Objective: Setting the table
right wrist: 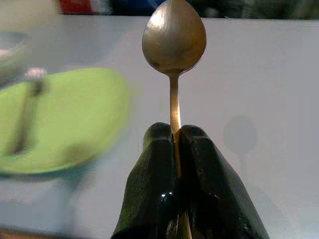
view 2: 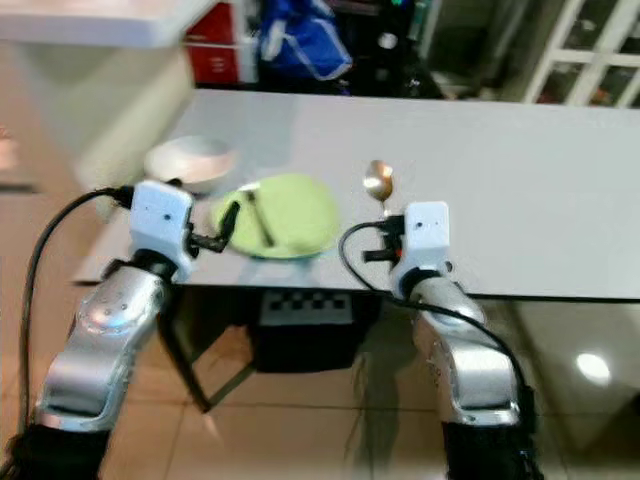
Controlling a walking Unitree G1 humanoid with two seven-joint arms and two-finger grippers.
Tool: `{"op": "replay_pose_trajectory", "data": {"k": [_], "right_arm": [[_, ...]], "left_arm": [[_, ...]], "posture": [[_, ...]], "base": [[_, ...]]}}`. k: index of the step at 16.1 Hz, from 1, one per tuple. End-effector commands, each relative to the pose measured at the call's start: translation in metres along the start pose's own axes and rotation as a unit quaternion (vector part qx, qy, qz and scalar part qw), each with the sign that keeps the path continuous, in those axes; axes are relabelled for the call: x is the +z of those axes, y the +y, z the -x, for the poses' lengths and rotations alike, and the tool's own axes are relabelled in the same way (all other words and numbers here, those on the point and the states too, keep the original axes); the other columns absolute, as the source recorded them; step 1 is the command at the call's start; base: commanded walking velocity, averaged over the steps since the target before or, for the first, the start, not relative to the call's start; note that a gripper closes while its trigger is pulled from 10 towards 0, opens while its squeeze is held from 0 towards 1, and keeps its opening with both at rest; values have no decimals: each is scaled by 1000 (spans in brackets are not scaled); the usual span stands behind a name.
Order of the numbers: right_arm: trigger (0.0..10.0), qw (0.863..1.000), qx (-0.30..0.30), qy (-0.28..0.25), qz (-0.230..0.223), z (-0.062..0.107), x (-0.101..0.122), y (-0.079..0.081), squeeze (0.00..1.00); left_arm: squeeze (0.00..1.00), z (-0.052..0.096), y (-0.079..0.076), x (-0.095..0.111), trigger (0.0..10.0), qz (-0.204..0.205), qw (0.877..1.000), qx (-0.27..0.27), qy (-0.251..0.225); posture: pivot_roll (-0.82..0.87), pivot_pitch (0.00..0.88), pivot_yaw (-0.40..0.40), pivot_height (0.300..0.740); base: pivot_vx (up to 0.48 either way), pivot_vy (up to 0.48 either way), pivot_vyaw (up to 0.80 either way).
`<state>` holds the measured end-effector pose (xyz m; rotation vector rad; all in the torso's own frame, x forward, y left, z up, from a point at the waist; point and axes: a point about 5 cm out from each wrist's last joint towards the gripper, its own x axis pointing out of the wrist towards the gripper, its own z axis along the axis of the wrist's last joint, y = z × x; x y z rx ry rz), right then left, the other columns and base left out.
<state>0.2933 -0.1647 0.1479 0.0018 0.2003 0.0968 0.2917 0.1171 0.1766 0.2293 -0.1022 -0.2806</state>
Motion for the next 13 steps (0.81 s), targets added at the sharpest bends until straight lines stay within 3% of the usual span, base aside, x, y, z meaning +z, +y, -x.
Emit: {"op": "replay_pose_trajectory", "data": {"k": [1,4,11,13], "right_arm": [[10000,1000,4,-10,2,-1,6,3,0],[10000,1000,-3,-6,0,-3,5,3,0],[10000,1000,5,7,-3,-2,-2,5,0],[10000,1000,12,21,-2,-3,-6,7,0]], "left_arm": [[0,0,6,2,10000,-7,1000,5,-3],[0,-1,8,2,10000,-8,1000,6,-3],[0,3,6,0,10000,-11,1000,-4,0],[0,10,-1,-13,10000,-43,997,-44,41]], "posture": [[-10,0,-9,740],[-7,0,-8,740],[3,0,-16,740],[10,0,-25,740]], "base": [[352,0,0],[359,0,533],[305,0,0],[0,0,0]]}}
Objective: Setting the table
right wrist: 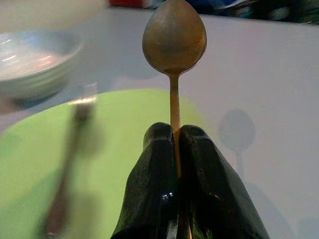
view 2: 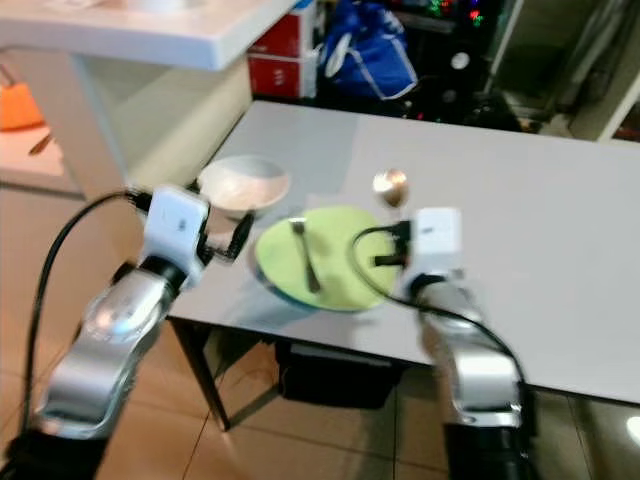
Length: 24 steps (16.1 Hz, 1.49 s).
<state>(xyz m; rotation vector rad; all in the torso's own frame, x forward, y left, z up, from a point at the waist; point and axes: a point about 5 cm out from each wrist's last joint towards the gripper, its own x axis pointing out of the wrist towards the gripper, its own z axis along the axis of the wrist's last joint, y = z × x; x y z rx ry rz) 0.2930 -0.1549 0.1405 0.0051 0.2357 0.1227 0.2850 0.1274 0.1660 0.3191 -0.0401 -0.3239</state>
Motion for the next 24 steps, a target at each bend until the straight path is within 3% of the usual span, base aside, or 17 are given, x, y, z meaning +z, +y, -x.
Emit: {"op": "replay_pose_trajectory", "data": {"k": [1,6,10,17,22,24], "right_arm": [[10000,1000,-1,3,0,-1,1,-2,0],[10000,1000,14,7,-9,-9,0,3,0],[10000,999,33,15,-11,-26,-1,14,0],[10000,998,25,49,-5,-75,-16,14,0],[10000,998,15,63,-10,-85,-23,14,0],[10000,995,21,92,-12,-87,-33,18,0]], "left_arm": [[0,1,-7,-3,10000,-3,1000,-21,11],[0,5,-2,-5,10000,-1,1000,-23,20],[0,10,-3,-7,10000,-1,999,-41,30],[0,24,-18,-3,10000,8,992,-123,35],[0,32,-19,-3,10000,4,989,-141,48],[0,34,-20,-3,10000,4,987,-148,56]], "posture": [[12,0,-28,740],[38,0,-47,740],[64,0,-61,740],[99,0,-51,740],[121,0,-47,740],[124,0,-44,740]], "base": [[0,0,0],[0,0,0],[0,0,0],[0,0,0],[0,0,0],[0,0,0]]}}
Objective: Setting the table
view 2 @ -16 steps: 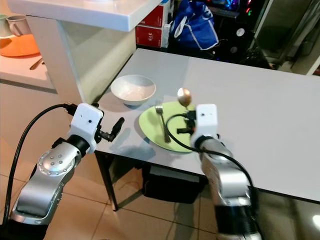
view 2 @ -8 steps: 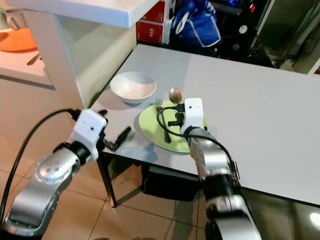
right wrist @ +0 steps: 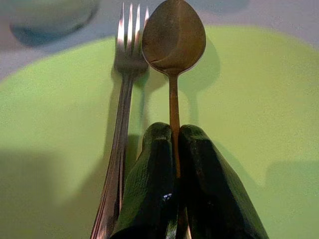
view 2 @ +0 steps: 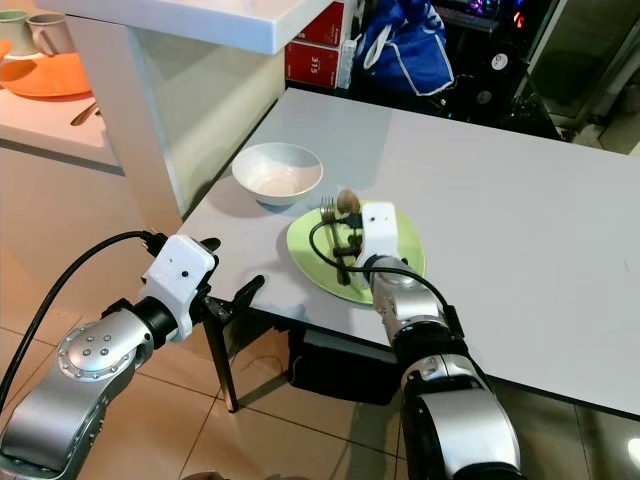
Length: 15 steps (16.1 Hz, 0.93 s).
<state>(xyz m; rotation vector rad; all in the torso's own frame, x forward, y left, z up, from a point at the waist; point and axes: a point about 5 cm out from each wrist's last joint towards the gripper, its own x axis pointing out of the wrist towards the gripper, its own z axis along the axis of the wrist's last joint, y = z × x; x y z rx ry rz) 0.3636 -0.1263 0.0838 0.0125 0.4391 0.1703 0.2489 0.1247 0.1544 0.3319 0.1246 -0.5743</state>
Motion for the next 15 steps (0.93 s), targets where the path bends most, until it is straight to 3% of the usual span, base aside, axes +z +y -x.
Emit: {"op": "replay_pose_trajectory", "data": {"k": [1,5,7,13,14,15], "right_arm": [[10000,1000,-10,-9,-15,-1,6,-2,0],[10000,999,-38,-7,-38,-4,12,-7,0],[10000,998,-34,2,-46,-4,11,-6,1000],[10000,998,-33,8,-56,-5,11,-5,1000],[10000,997,-37,-20,-61,-4,20,-6,898],[10000,996,-32,-50,-65,0,28,-7,0]], "left_arm": [[0,0,-4,4,10000,-4,1000,-15,-3],[0,-2,-5,4,10000,-5,1000,-24,-1],[0,-3,-6,5,10000,-6,1000,-29,-1],[0,-5,-7,5,10000,-11,1000,-28,-6],[0,-5,-6,6,10000,-14,1000,-10,-8],[0,-6,-3,7,10000,-13,1000,9,-10]], "posture": [[121,0,-41,740],[111,0,-34,740],[107,0,-31,740],[102,0,-30,740],[104,0,-36,740],[107,0,-44,740]], "base": [[0,0,0],[0,0,0],[0,0,0],[0,0,0],[0,0,0],[0,0,0]]}}
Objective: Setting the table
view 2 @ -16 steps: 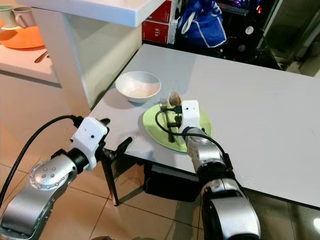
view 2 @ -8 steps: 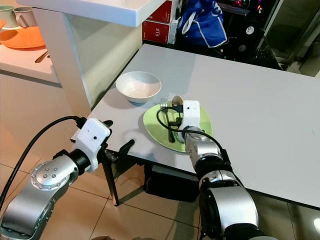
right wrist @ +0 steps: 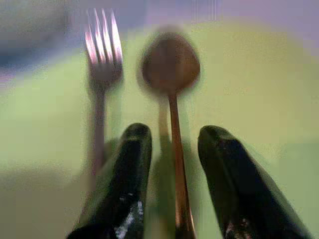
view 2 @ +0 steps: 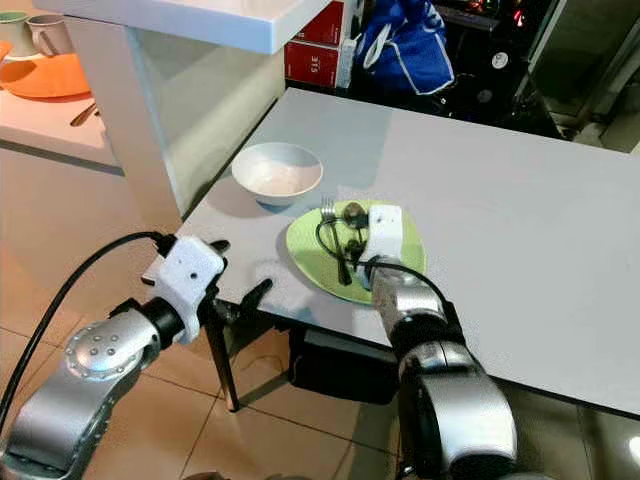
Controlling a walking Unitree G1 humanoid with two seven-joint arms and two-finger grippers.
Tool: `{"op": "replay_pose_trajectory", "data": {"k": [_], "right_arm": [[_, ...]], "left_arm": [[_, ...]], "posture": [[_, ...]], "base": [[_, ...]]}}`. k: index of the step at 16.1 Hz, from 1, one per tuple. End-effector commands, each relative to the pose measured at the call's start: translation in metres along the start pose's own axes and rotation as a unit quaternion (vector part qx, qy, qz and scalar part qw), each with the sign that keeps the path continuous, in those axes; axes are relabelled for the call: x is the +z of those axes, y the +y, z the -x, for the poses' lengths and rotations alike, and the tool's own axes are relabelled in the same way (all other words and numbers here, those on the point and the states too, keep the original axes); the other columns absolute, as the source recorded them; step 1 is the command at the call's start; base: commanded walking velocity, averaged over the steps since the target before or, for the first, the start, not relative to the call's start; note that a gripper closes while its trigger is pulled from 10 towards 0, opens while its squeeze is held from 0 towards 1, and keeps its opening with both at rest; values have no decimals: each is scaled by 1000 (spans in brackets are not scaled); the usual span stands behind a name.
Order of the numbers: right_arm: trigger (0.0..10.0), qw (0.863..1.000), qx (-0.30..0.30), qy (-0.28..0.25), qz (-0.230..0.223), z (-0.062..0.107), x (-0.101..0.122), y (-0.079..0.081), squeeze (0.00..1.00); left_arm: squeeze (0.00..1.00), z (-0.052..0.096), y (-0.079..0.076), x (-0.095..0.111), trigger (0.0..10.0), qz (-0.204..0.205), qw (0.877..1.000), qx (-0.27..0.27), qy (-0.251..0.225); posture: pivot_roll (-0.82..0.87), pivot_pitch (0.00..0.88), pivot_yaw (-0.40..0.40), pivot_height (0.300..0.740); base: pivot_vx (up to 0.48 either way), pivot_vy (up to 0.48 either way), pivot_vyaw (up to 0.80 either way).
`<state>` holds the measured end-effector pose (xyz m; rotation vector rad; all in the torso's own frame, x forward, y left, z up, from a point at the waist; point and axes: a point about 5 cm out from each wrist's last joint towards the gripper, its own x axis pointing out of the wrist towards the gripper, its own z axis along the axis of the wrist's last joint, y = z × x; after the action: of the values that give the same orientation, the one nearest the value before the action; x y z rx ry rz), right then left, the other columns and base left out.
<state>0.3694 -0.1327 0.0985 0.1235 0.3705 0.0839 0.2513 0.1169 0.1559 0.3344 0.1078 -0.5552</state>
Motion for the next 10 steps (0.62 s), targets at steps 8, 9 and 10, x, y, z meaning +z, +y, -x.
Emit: {"op": "replay_pose_trajectory", "data": {"k": [8,9,10], "right_arm": [[10000,986,-15,-166,-30,101,10,-16,0],[10000,987,-22,-157,-35,105,6,-17,0],[10000,987,-26,-157,-39,106,7,-17,0]], "left_arm": [[0,-13,29,13,10000,4,989,140,-44],[0,-15,28,12,10000,5,989,141,-43],[0,-17,30,11,10000,10,988,148,-42]], "posture": [[15,0,-4,740],[12,0,-3,740],[3,0,-2,740]], "base": [[0,152,0],[0,375,-419],[0,401,-681]]}}
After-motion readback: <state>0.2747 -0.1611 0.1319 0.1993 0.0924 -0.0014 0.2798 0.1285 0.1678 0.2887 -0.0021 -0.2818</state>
